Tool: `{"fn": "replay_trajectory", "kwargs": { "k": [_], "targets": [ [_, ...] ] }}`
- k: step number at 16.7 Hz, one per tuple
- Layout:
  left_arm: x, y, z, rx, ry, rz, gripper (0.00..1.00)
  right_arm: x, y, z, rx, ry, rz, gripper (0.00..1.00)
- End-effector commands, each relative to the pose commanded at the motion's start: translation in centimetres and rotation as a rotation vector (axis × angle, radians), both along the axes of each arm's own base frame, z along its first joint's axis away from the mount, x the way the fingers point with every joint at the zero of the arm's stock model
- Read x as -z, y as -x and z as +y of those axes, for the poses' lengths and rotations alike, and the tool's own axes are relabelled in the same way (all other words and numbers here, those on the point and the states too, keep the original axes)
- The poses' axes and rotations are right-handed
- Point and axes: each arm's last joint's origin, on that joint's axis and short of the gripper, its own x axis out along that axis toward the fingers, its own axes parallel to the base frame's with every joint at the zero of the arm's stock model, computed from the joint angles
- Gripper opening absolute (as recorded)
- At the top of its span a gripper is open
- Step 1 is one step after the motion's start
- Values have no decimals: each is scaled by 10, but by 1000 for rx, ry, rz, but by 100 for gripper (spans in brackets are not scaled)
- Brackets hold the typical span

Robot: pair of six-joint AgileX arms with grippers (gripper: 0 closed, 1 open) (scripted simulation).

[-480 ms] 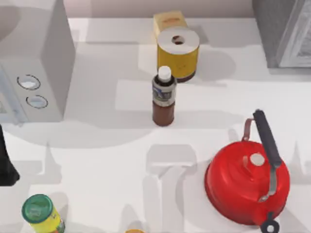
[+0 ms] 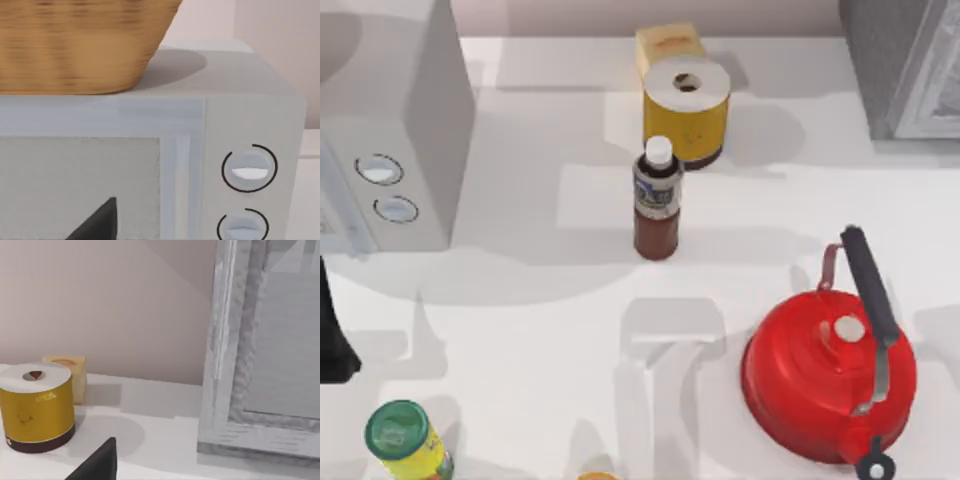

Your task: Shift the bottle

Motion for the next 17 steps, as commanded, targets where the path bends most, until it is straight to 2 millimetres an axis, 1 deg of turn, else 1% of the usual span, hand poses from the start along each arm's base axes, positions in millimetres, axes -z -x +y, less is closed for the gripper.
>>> {"fn": "replay_trajectory", "kwargs": {
  "k": [2,3,4,5,9,13,15,17],
  "targets": [
    [0,0,0,0,0,0,100,-25,-11,9,-74,23,34,100],
    [0,0,0,0,0,0,100,-35,-21,15,-113,37,65,100],
    [0,0,0,0,0,0,100,-41,-33,22,-149,53,110,100],
    [0,0,0,0,0,0,100,-43,-47,30,-182,70,169,100],
    [0,0,0,0,0,0,100,-33,-102,68,-308,139,390,100],
    [0,0,0,0,0,0,100,-23,-149,119,-438,201,504,100],
    [0,0,0,0,0,0,100,-14,-169,145,-495,228,542,100],
    [0,0,0,0,0,0,100,0,-182,167,-537,252,584,100]
  ]
}}
